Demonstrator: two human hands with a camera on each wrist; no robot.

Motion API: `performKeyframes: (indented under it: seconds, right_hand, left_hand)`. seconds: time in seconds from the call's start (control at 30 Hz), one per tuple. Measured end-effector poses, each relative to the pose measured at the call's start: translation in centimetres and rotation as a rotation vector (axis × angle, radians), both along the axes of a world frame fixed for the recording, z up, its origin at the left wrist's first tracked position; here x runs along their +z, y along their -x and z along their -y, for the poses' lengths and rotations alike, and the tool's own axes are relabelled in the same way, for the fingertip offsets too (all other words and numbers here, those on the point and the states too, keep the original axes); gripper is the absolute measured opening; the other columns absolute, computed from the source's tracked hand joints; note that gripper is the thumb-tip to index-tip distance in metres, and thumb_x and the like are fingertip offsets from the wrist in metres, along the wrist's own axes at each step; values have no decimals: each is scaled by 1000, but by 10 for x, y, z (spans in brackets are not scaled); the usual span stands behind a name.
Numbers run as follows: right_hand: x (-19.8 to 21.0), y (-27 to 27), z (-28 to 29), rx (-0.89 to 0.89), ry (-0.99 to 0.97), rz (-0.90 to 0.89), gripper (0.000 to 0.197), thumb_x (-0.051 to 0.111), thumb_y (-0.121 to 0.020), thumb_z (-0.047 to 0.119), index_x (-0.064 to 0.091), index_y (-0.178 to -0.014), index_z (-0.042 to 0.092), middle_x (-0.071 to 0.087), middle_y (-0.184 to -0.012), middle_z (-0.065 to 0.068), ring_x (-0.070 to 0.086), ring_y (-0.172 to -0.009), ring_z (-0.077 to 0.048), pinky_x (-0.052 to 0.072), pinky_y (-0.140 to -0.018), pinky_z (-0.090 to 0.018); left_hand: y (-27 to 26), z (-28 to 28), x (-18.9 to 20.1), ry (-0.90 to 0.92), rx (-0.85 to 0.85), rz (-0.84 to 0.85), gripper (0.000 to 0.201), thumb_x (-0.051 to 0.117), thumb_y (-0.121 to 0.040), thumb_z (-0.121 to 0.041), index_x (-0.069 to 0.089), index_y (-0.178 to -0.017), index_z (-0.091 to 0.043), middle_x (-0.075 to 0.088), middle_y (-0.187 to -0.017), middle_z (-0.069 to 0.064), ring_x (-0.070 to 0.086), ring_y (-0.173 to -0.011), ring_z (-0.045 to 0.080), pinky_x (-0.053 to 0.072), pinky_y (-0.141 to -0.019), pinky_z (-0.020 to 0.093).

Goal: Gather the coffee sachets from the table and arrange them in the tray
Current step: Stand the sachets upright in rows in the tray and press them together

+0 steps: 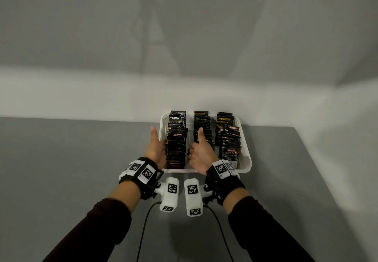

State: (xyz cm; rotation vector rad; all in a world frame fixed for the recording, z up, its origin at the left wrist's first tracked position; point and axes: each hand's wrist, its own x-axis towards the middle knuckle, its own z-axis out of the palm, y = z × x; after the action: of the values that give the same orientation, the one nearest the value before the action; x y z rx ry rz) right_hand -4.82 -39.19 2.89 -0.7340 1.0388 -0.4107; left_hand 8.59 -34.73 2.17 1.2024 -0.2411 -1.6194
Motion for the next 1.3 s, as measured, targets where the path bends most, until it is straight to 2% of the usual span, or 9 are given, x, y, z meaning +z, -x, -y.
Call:
performKeyframes:
  seconds: [0.2, 0.33, 0.43, 0.57, 0.7, 0.9, 1.03, 1.17, 1.3]
  right_hand:
    - [25, 45, -22, 17, 111, 51, 87, 13, -89, 68, 13, -148, 4, 19, -154, -14, 20, -143, -27, 11, -118, -41]
    - [26, 76, -33, -28, 359, -130, 51, 35, -96, 49, 51, -126, 11, 63, -119, -8, 65, -99, -20, 48, -90, -32]
    - [11, 77, -51, 29, 673, -370, 21, 60, -89, 21, 63, -108, 11, 68, -92, 3, 62, -72, -3, 49, -70, -16]
    - [-4, 50, -68, 143, 953, -469, 18, 70, -80, 9, 69, -98, 14, 66, -78, 7, 56, -69, 3, 44, -69, -7]
    - [-12, 15, -67, 229, 1001, -578, 26, 69, -81, 20, 68, -107, 23, 52, -67, 12, 50, -65, -6, 42, -66, -19]
    - [-18, 2, -57, 296, 989, -669, 19, 60, -88, 19, 71, -104, 18, 71, -81, 1, 66, -69, -10, 47, -67, -14]
    - [-2, 20, -51, 239, 748, -506, 11, 56, -91, 17, 65, -97, 14, 68, -59, 4, 57, -39, -8, 46, -44, -17]
    - [35, 60, -40, 81, 542, -280, 5, 62, -88, 17, 61, -85, 13, 73, -67, 0, 66, -49, -16, 50, -41, -21]
    - [55, 100, -25, -7, 691, -449, 20, 75, -77, 25, 60, -76, 12, 71, -70, -10, 67, -52, -20, 52, -45, -26]
  left_hand:
    - [-16, -11, 4, 88, -56, 164, 84, 6, -89, -66, 28, -141, -3, 53, -114, -6, 54, -102, 12, 39, -87, 24]
    - [-15, -25, 10, 181, 43, 312, 34, 36, -98, -30, 51, -120, -9, 66, -91, -8, 56, -89, 8, 48, -78, 16]
    - [-12, -45, 6, 265, -73, 741, 26, 50, -92, -3, 56, -117, -3, 62, -105, 5, 57, -93, 16, 45, -77, 8]
    - [-13, -60, -8, 360, -199, 1231, 25, 58, -84, 4, 65, -105, -7, 57, -101, 3, 54, -83, 13, 39, -68, 5]
    - [-18, -53, -14, 339, -174, 1266, 22, 63, -83, -2, 67, -103, -11, 54, -103, 2, 53, -81, 13, 38, -68, 7]
    - [-17, -33, -17, 312, -265, 1281, 13, 68, -80, -9, 70, -93, -14, 57, -98, 3, 55, -84, 16, 40, -75, 22]
    - [-15, -26, -24, 322, -239, 1270, 10, 70, -79, -8, 71, -88, -10, 57, -88, -1, 51, -71, 7, 40, -69, 13]
    - [-17, -22, -28, 310, -228, 1249, 12, 69, -80, -8, 71, -92, -9, 58, -89, 2, 54, -77, 12, 39, -72, 13]
    - [-19, -22, -30, 292, -246, 1264, 10, 70, -80, -12, 71, -90, -14, 60, -89, -1, 54, -75, 10, 39, -74, 20]
